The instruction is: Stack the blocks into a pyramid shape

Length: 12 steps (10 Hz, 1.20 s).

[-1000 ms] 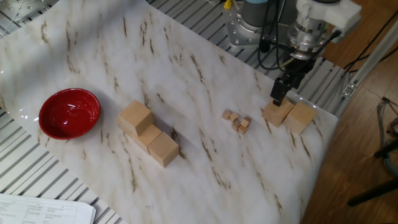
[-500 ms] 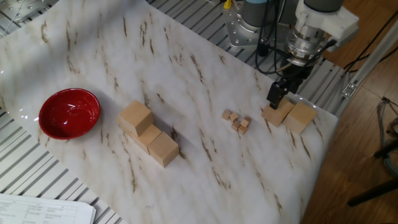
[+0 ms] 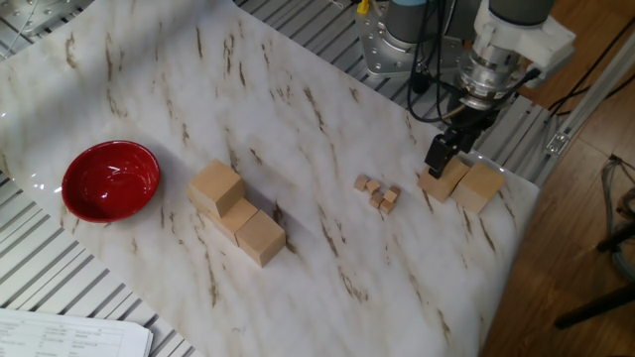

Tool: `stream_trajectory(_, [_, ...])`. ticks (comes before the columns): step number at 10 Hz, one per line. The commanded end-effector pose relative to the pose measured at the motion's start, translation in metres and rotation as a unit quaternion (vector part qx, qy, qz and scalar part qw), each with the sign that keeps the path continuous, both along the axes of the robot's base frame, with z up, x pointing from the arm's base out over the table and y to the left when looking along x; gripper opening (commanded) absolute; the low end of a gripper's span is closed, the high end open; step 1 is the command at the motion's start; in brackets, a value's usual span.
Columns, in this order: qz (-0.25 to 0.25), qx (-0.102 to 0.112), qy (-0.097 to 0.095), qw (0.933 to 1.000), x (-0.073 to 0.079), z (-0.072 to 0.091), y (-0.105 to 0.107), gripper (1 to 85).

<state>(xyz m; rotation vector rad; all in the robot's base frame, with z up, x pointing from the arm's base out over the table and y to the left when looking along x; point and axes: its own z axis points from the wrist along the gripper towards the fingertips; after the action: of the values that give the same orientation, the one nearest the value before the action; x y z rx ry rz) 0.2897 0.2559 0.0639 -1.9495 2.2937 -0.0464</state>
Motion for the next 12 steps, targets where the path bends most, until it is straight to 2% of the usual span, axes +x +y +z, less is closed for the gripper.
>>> stream_trajectory(1, [-0.002,0.011,0.007,0.9999,-0.002,0.002,0.006,78.3])
stream_trajectory(3, [-0.006,0.034,0.002,0.9994,0.001,0.003,0.017,79.7])
stream_trajectory(4, [-0.013,0.036,0.002,0.9993,0.001,0.003,0.018,80.0])
stream_trajectory(5, [-0.018,0.027,0.011,0.9994,-0.004,0.002,0.013,80.0])
stream_trajectory(6, [-0.003,0.003,0.024,0.9997,-0.011,0.0,0.002,80.0])
stream_trajectory(7, [0.0,-0.006,0.043,0.999,-0.021,0.0,-0.003,80.7])
stream_trajectory(8, [0.005,-0.021,0.05,0.9985,-0.025,-0.001,-0.01,80.7])
stream_trajectory(11, [0.004,-0.026,0.066,0.9975,-0.033,-0.001,-0.013,80.7])
stream_trajectory(12, [0.001,-0.012,0.076,0.997,-0.038,0.0,-0.006,81.7])
